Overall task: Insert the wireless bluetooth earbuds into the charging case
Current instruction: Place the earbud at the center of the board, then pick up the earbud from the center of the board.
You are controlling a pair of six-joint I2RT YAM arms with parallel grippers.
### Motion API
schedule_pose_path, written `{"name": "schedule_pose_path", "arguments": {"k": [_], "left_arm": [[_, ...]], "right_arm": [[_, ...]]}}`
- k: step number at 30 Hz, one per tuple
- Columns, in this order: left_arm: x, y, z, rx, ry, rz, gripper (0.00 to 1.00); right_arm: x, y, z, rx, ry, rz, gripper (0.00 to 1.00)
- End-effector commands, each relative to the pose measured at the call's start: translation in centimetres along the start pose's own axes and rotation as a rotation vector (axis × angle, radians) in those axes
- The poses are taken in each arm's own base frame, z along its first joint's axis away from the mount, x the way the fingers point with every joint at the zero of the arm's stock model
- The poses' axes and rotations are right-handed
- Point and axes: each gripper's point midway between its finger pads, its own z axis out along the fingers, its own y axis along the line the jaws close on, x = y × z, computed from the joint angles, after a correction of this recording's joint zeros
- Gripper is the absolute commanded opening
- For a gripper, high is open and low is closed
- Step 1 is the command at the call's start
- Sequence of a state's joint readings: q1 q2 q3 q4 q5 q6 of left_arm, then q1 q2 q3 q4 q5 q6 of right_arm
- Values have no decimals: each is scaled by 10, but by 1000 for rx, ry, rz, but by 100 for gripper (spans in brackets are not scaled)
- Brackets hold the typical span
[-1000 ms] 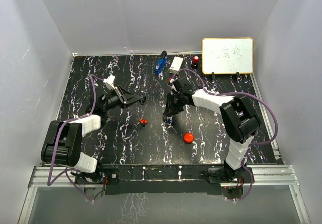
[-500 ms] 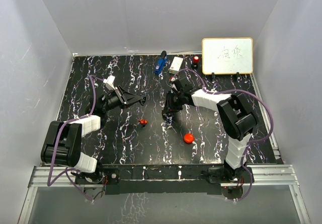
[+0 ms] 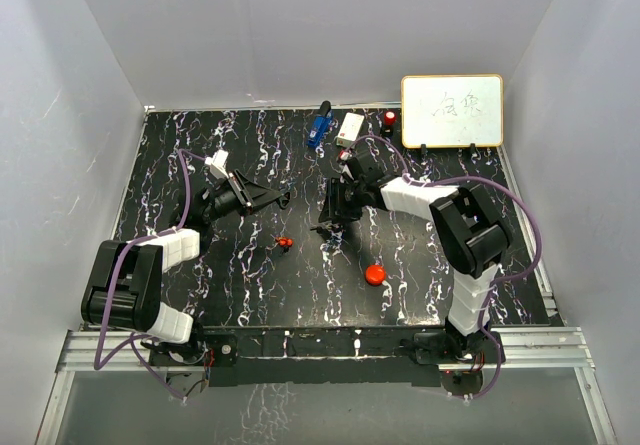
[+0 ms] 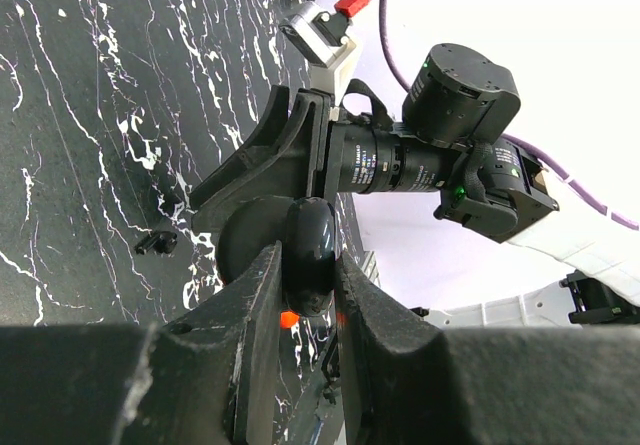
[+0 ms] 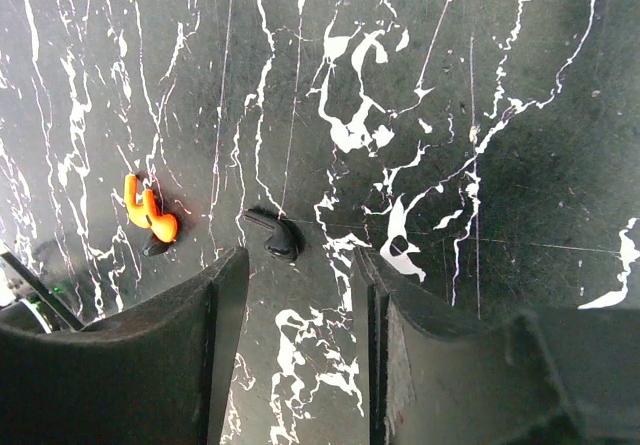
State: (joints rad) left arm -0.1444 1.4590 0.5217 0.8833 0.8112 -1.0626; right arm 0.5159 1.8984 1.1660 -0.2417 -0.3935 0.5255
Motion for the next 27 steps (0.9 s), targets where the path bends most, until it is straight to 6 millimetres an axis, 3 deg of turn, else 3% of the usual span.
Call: {"name": "schedule_pose_path", "arguments": {"k": [1,12,17,27], "left_arm": [[0,-11,-3,35,-11,47,0],[0,-11,-3,31,-16,47,0],[1,-9,-3,27,-15,44,0],[2,-9,-3,27,-13,43,0]], "right_arm": [[-21,17,-17,-38,-87,-69,44],[5,14,-15,54,-65,-172,45],[17,12,-12,185,-94,-266,46],[28,-11,-4,469,-141,-391,47]]}}
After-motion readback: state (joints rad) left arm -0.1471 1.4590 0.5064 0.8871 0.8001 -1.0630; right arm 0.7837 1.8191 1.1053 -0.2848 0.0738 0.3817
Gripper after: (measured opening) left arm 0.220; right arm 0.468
